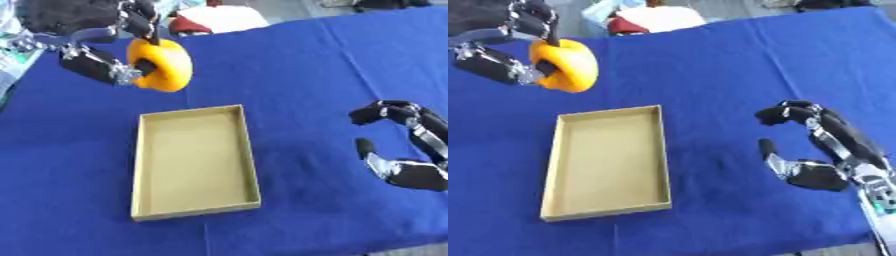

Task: Pick up objects on the table and place them in the box.

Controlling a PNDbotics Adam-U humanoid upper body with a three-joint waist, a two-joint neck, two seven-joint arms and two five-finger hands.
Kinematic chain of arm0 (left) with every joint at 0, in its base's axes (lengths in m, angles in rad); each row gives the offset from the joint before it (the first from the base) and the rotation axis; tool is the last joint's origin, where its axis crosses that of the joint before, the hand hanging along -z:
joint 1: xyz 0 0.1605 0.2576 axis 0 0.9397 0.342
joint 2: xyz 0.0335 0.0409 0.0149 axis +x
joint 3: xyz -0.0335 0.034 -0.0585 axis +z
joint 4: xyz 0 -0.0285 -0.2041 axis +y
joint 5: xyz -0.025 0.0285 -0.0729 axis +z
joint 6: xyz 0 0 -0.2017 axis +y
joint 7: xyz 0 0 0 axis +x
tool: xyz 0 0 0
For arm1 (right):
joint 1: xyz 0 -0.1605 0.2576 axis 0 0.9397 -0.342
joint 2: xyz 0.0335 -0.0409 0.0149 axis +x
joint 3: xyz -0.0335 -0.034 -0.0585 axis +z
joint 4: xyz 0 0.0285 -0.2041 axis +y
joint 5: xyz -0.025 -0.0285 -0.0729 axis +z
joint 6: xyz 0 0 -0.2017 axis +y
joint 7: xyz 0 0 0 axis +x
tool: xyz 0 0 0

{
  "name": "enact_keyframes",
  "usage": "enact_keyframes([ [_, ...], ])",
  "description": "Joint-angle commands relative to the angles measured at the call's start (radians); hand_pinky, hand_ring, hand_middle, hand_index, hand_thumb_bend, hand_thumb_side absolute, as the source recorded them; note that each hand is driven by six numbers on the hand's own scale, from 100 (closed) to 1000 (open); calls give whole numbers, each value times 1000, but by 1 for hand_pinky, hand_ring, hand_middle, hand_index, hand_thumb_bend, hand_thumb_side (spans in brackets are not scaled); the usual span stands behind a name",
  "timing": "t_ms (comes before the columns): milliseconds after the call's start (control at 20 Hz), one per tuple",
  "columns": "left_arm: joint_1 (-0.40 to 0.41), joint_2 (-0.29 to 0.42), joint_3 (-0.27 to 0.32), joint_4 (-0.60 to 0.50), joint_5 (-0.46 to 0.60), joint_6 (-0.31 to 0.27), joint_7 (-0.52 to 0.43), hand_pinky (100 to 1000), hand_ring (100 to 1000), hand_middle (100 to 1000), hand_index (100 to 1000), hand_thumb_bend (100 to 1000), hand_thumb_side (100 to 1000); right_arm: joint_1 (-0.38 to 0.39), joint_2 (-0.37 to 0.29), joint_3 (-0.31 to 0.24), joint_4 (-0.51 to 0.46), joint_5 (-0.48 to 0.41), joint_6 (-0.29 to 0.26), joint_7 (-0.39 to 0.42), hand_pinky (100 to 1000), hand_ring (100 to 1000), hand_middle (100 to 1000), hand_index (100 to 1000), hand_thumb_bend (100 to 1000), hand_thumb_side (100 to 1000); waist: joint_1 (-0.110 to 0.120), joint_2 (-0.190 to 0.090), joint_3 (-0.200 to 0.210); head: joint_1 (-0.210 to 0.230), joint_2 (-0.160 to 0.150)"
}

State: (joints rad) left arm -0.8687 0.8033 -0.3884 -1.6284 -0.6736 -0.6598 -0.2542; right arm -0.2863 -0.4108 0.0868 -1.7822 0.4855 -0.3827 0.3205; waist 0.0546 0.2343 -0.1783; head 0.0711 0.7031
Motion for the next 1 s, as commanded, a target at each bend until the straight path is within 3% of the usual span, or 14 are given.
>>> enact_keyframes([
  [50,-8,16,-22,-37,14,-10,-45,536,441,424,564,100,227,-12,-24,-3,-14,1,-3,1,697,686,651,811,100,533,-2,-19,-1,-3,-3],
  [500,16,-51,-96,-7,-33,-49,-120,547,458,446,589,100,245,-15,-19,2,-14,-3,-5,5,697,686,650,810,100,538,-5,-16,-2,-6,-7],
  [1000,37,-115,-112,92,-169,-65,-111,582,510,503,655,100,259,-17,-14,3,-14,-6,-5,6,696,685,649,810,100,538,-11,-13,-2,-3,-12],
])
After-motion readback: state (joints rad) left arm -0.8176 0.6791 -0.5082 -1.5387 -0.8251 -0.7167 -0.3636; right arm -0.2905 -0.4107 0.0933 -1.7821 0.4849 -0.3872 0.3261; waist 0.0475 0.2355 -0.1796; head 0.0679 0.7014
